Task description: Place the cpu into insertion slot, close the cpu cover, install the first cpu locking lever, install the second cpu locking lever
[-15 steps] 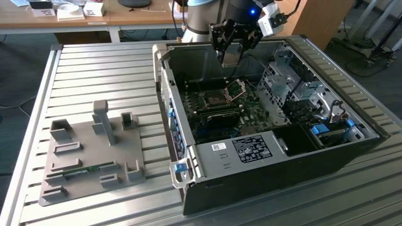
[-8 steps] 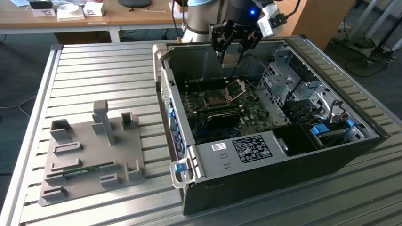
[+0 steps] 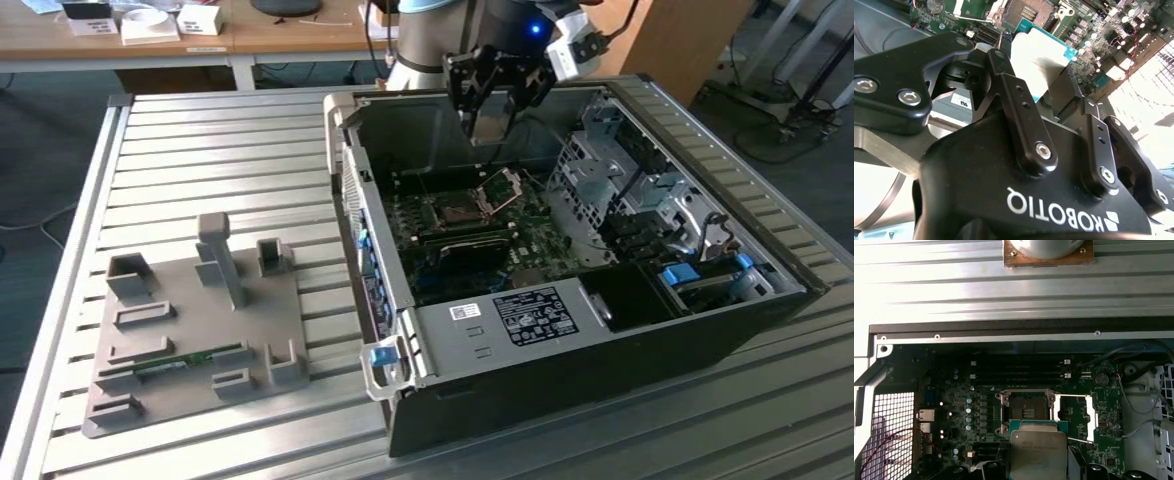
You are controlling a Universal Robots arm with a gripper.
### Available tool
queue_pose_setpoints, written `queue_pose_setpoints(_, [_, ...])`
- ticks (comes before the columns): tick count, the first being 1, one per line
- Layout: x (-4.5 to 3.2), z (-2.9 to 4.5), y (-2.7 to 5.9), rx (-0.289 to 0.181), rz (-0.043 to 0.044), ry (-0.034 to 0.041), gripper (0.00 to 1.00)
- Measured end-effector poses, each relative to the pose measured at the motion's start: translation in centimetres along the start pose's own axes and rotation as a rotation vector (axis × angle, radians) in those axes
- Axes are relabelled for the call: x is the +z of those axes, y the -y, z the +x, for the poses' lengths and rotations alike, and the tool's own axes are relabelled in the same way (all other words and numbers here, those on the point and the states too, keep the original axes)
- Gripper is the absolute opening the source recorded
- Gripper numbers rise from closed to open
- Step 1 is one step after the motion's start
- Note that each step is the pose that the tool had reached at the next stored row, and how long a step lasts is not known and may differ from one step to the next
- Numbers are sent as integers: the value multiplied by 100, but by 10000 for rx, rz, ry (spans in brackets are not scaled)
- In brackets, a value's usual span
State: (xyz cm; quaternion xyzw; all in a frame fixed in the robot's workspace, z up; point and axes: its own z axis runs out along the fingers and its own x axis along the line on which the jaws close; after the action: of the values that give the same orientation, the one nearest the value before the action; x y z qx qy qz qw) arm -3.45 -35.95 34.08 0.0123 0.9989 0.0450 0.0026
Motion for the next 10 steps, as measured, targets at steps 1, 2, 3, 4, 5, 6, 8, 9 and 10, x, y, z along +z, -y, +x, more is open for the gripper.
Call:
queue_pose_setpoints(1, [6,0,0,0,0,0,54])
queue_pose_setpoints(2, [9,0,1,0,2,-1,54])
queue_pose_setpoints(3, [10,0,1,0,2,-1,54])
queue_pose_setpoints(4, [10,0,1,0,3,-1,54])
queue_pose_setpoints(5, [11,0,1,0,2,-1,54])
queue_pose_setpoints(6, [12,0,1,0,1,0,54])
queue_pose_setpoints(8, [16,0,1,0,-1,1,54])
queue_pose_setpoints(9, [23,0,2,0,-3,2,54])
queue_pose_setpoints(10, [30,0,3,0,-1,1,54])
